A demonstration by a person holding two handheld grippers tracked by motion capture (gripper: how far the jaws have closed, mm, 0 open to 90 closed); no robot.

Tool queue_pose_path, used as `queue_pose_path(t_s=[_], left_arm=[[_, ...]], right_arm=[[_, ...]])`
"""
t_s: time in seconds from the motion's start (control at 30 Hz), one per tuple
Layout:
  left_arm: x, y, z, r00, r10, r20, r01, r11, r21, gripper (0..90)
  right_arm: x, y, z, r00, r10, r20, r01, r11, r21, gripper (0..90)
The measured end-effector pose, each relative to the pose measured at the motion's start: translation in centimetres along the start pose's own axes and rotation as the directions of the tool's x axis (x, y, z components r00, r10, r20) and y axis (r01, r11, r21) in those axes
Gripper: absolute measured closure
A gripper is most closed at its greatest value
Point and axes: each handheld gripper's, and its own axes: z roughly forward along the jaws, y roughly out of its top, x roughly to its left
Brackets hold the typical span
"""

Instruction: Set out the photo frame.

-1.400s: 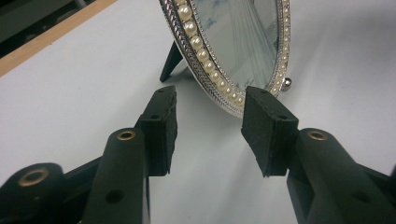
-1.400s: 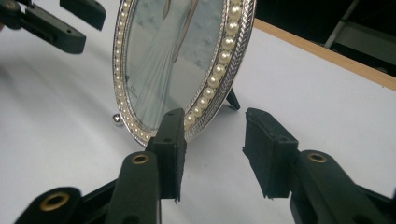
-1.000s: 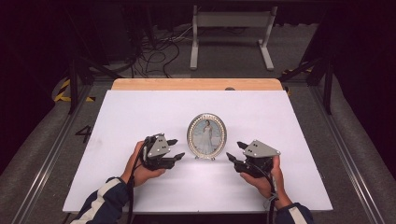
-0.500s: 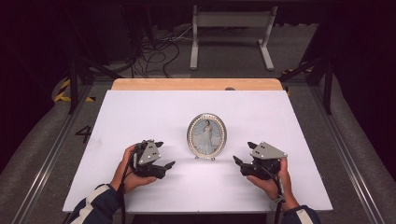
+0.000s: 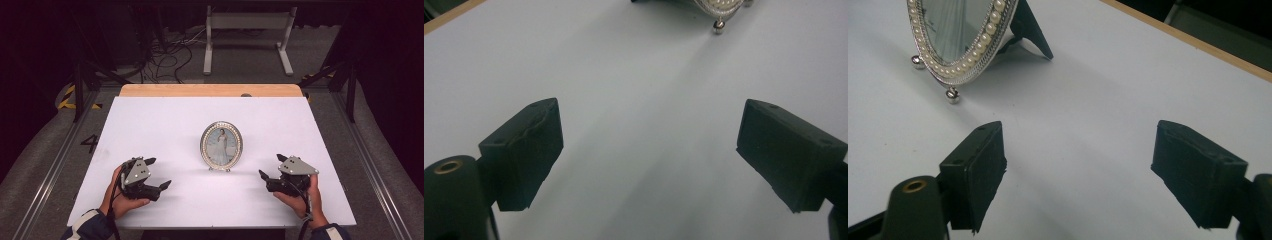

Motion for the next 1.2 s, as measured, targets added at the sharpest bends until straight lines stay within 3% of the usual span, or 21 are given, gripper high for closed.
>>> queue_pose_path(t_s=[0.17,0.37,0.7,0.9,1.2], left_arm=[[0.1,-0.7,-0.5,0.9999,-0.015,0.001,0.015,0.9999,0.002,11.8],[0.5,-1.2,-1.5,0.9995,-0.016,-0.027,0.016,0.9999,-0.007,9.7],[1.3,-3.1,-3.3,0.9967,-0.060,-0.053,0.060,0.9982,-0.002,3.8],[1.9,-4.3,-4.2,0.9926,-0.108,-0.056,0.108,0.9941,0.004,2.4],[1.9,-4.5,-4.0,0.9909,-0.112,-0.074,0.113,0.9936,0.006,2.2]], right_arm=[[-0.4,-0.9,-0.4,0.9999,0.001,0.011,-0.001,1.000,0.009,20.9],[-1.2,-1.8,-1.4,0.9994,0.017,0.030,-0.017,1.000,0.011,20.7],[-2.1,-3.0,-2.3,0.9969,0.043,0.067,-0.044,0.999,0.018,17.1],[-2.3,-3.5,-2.4,0.9961,0.060,0.065,-0.061,0.998,0.020,15.0],[-1.9,-3.6,-2.1,0.9978,0.051,0.042,-0.052,0.999,0.013,14.8]])
